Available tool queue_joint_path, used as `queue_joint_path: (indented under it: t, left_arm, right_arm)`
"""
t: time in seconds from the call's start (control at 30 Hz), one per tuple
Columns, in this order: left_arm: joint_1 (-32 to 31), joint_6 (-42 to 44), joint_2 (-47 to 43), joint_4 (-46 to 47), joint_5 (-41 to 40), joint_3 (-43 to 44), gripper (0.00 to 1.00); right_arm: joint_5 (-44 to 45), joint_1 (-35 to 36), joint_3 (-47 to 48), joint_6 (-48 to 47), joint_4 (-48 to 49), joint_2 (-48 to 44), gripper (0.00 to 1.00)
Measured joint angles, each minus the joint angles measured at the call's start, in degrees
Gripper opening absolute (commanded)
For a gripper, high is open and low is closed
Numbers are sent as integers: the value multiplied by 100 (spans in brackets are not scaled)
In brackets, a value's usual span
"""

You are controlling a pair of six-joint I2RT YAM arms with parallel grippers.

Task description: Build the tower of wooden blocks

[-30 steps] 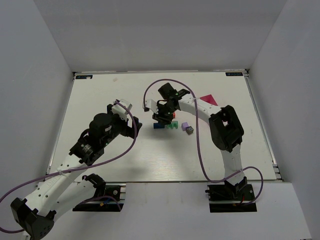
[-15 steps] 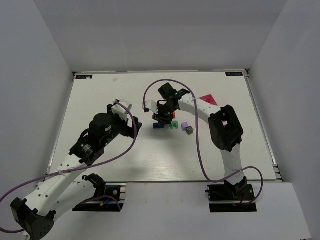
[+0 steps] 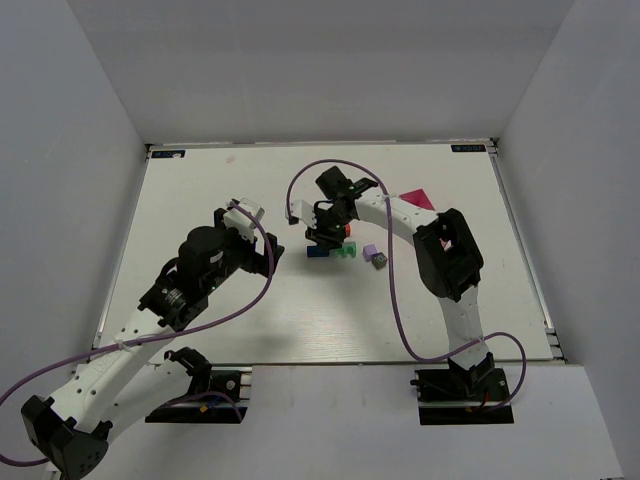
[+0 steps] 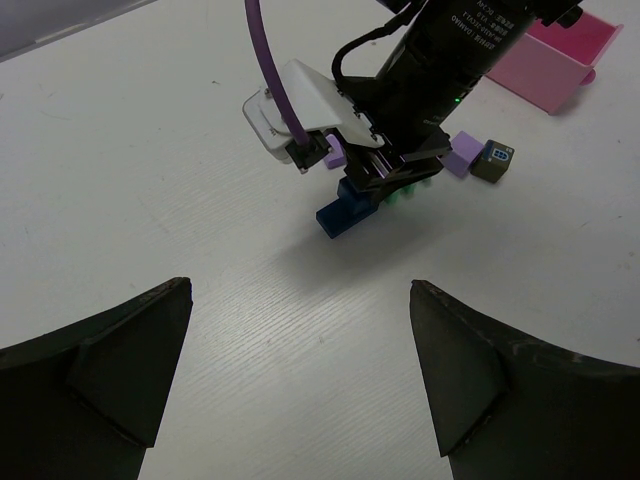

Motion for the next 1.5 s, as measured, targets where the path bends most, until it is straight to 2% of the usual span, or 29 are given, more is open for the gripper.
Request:
queue_joint_path:
  t: [0.6,0.83,0.9,1.1,1.23,1.27,1.33,1.5]
  left_arm:
    - [0,0,0,0,2,0,100]
    - [0,0,0,0,0,0,100]
    - [0,-2,0,0,0,0,100]
    - [0,0,0,0,0,0,100]
    - [0,0,0,0,0,-2,100]
    - [0,0,0,0,0,-7,100]
    - [0,0,0,0,0,-9,100]
    - [0,0,0,0,0,-13,100]
  right_arm:
    - [-7,-57,50,-17,-2,74,25]
    - [-9,-57,61,-20,0,85,36]
    - [-9,-57,61,-20,0,85,36]
    - [-7,-61,63,-33,-2,87,51]
    - [-7,-61,63,-48,-2,87,69]
    - [-7,-61,63,-57,-2,87,79]
    - [-9,-61,63,-52,-2,87,90]
    - [-7,-61,63,-98,0,87,90]
